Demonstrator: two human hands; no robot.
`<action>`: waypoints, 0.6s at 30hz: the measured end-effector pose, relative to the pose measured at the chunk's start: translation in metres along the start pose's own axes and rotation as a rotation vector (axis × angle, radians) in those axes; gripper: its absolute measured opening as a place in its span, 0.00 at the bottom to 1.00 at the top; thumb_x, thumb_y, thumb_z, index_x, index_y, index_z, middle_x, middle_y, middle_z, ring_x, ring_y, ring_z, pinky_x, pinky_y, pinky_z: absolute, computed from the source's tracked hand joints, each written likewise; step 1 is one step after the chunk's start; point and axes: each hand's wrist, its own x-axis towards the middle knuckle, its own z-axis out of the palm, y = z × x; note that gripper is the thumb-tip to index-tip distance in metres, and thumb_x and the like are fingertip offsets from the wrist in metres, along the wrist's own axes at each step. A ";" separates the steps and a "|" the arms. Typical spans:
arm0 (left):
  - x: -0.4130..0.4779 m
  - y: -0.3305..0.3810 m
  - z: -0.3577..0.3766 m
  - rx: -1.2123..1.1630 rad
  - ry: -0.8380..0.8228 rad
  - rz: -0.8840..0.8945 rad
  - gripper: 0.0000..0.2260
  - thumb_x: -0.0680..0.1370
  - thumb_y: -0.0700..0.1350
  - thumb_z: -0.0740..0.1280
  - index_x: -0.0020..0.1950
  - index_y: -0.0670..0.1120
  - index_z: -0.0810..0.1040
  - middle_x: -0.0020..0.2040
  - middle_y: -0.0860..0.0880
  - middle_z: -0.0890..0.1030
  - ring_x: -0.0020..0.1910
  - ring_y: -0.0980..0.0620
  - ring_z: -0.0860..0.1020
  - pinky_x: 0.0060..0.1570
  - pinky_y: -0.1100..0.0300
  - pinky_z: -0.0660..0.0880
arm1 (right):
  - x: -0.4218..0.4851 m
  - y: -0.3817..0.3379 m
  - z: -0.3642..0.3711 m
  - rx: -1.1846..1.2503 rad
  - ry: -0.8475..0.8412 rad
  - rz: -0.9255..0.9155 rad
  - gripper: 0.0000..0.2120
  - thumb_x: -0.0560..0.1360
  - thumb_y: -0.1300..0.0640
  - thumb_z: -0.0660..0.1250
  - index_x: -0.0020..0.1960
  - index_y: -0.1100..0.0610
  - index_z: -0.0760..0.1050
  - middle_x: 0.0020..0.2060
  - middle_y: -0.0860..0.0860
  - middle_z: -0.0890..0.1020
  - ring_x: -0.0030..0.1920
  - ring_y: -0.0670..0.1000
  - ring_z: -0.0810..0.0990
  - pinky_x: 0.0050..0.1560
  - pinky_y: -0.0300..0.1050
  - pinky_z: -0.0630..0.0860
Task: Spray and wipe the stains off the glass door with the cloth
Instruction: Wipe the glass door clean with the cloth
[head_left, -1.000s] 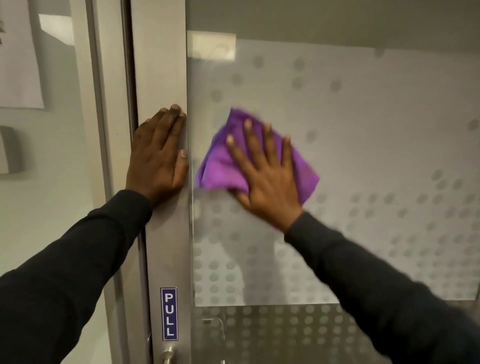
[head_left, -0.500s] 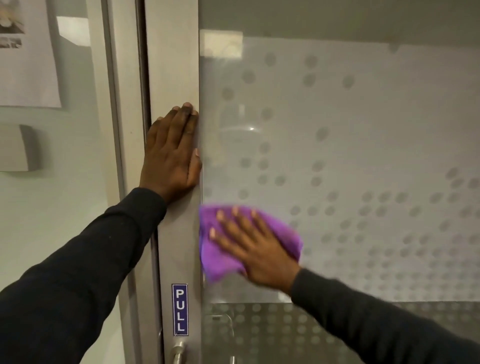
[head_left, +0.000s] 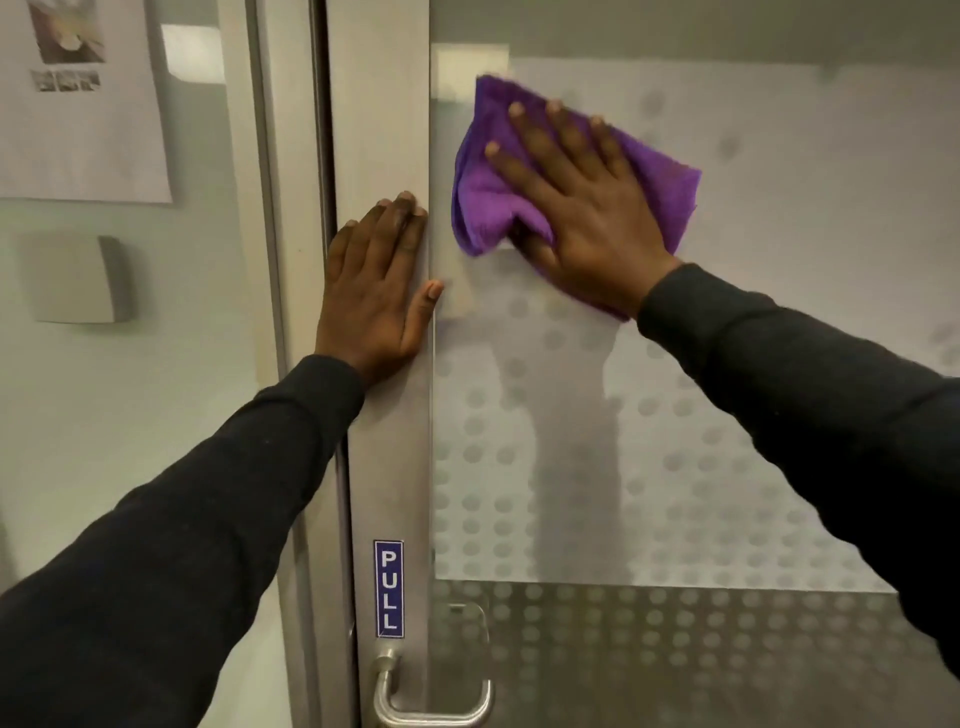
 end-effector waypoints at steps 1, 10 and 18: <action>0.000 0.000 0.000 -0.003 0.002 -0.001 0.30 0.82 0.58 0.52 0.79 0.41 0.60 0.79 0.41 0.61 0.79 0.42 0.59 0.77 0.46 0.53 | 0.004 -0.005 0.001 -0.010 0.023 0.056 0.33 0.83 0.34 0.47 0.83 0.49 0.52 0.82 0.56 0.55 0.82 0.61 0.52 0.80 0.64 0.50; -0.001 -0.002 0.000 -0.030 0.013 -0.005 0.31 0.82 0.59 0.51 0.79 0.41 0.61 0.80 0.42 0.61 0.79 0.43 0.59 0.77 0.50 0.49 | -0.168 -0.181 0.079 0.262 -0.083 -0.152 0.32 0.81 0.41 0.51 0.82 0.55 0.59 0.81 0.58 0.57 0.82 0.64 0.51 0.81 0.62 0.44; -0.001 -0.004 0.004 -0.024 0.005 -0.010 0.32 0.82 0.60 0.52 0.80 0.42 0.58 0.80 0.42 0.58 0.80 0.43 0.56 0.78 0.48 0.47 | -0.292 -0.194 0.096 0.252 -0.344 -0.693 0.29 0.84 0.55 0.57 0.83 0.54 0.53 0.83 0.53 0.53 0.83 0.57 0.47 0.80 0.55 0.33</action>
